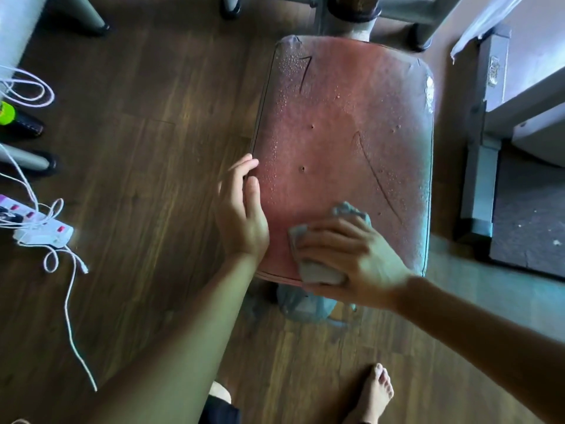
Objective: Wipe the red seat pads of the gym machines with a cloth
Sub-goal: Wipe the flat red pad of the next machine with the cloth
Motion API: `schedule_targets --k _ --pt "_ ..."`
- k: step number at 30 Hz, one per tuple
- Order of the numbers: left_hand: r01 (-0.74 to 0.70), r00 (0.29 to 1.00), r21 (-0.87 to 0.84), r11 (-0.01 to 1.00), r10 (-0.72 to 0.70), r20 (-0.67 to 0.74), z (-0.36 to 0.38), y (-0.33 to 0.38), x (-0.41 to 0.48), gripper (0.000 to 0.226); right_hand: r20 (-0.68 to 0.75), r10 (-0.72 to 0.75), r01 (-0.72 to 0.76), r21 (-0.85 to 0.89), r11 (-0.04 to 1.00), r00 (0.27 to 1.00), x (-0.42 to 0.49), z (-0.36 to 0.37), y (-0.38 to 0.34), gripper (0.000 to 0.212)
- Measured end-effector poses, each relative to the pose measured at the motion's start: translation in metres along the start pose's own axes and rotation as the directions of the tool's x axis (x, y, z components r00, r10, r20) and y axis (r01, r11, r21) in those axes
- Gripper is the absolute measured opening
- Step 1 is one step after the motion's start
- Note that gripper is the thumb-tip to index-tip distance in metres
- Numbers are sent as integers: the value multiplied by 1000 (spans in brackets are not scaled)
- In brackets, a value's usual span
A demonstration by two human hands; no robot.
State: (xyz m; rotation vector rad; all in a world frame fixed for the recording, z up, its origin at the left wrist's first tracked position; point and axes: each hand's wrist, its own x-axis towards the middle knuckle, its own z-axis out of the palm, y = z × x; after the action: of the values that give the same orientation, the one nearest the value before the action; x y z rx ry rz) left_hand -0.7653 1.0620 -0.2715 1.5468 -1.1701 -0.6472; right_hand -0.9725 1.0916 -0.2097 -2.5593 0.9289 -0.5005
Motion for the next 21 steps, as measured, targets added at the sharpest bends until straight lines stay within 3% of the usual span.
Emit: schedule_targets --k 2,4,10,12,17,19,21 --pt "-7 1000 12 1000 7 -8 1 0 0 35 32 -94 95 -20 995 995 -13 -7 8 35" --pt "-15 1000 19 1000 15 -6 1 1 1 35 13 -85 86 -62 994 996 -3 -14 27 30" --pt "-11 1000 16 1000 12 -6 1 6 0 34 -168 255 -276 -119 954 952 27 -13 39 24" --pt "-13 1000 -1 1000 13 -11 0 6 -1 33 -135 236 -248 -79 966 962 12 -5 13 25" --pt "-17 1000 -9 1000 17 -18 -2 5 -2 31 36 -115 117 -34 993 993 -1 2 -3 25" --pt "-6 1000 -14 1000 5 -24 -2 7 -2 30 10 -94 95 -80 992 996 22 1 22 24" --pt "12 999 -22 1000 -13 -39 -1 10 -2 30 -94 74 -89 -158 984 993 52 -6 48 26"
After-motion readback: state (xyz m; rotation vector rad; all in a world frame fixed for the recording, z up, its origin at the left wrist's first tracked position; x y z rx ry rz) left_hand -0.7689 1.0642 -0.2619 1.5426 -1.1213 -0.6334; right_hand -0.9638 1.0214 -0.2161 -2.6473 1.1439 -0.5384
